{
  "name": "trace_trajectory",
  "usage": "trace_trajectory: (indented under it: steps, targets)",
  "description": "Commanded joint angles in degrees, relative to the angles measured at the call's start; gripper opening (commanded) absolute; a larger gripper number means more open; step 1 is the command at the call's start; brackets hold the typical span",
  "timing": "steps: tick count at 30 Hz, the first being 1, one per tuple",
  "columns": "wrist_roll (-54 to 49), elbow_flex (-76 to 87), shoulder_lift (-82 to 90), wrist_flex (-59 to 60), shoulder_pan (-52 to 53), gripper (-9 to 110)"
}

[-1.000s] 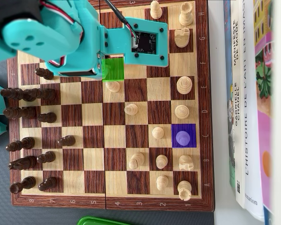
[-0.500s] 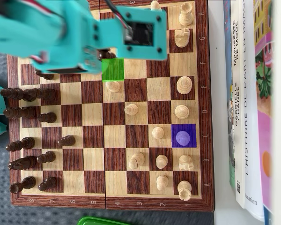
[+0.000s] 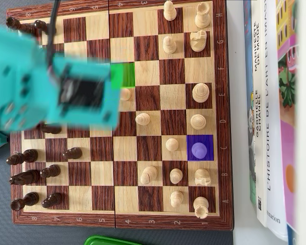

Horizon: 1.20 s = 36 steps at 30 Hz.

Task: Play chess

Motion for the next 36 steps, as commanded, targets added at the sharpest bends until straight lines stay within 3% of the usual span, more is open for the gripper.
trace_trajectory:
  steps: [1,10,17,36]
  targets:
    - [-2.2,-0.4,3.0,1.8,5.2,5]
    - [-13.5,-0.4,2.2,1.3,21.0,5]
    - [-22.1,-6.3,-9.8,1.1,30.1,5]
    - [-34.6,-33.7,-38.4,1.5,41.7,5]
